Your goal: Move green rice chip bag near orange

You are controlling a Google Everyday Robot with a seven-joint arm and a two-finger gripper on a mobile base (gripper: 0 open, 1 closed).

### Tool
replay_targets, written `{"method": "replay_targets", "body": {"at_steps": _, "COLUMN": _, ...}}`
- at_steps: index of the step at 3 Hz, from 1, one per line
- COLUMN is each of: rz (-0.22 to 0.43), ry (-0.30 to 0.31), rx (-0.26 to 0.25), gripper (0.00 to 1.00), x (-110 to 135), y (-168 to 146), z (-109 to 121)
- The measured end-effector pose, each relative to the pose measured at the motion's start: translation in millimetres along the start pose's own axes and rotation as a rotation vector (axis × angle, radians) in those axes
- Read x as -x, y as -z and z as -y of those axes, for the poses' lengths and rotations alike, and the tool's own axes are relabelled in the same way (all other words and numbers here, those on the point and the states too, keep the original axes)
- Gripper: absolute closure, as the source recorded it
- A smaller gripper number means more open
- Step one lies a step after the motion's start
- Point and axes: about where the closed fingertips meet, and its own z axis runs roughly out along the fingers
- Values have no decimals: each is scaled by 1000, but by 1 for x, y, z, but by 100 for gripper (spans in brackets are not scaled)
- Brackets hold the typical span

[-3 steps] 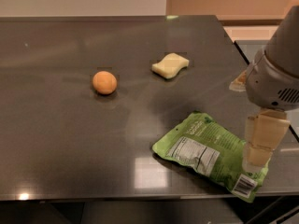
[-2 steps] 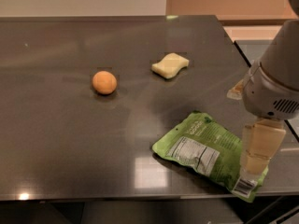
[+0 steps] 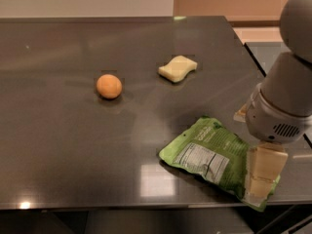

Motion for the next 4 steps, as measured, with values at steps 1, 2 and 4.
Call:
{"method": "replay_targets", "body": {"at_steps": 1, "rz": -6, "ry": -1, "rx": 22, "gripper": 16, "x": 1, "y": -7, "z": -4}}
{"method": "replay_targets", "body": {"at_steps": 2, "rz": -9, "ry": -1, "rx": 38, "gripper": 40, "x": 2, "y": -11, "z": -7}}
{"method": "replay_targets", "body": {"at_steps": 4, "rz": 0, "ry": 30, "rx": 28, "gripper": 86, "x": 16, "y": -5, "z": -4}}
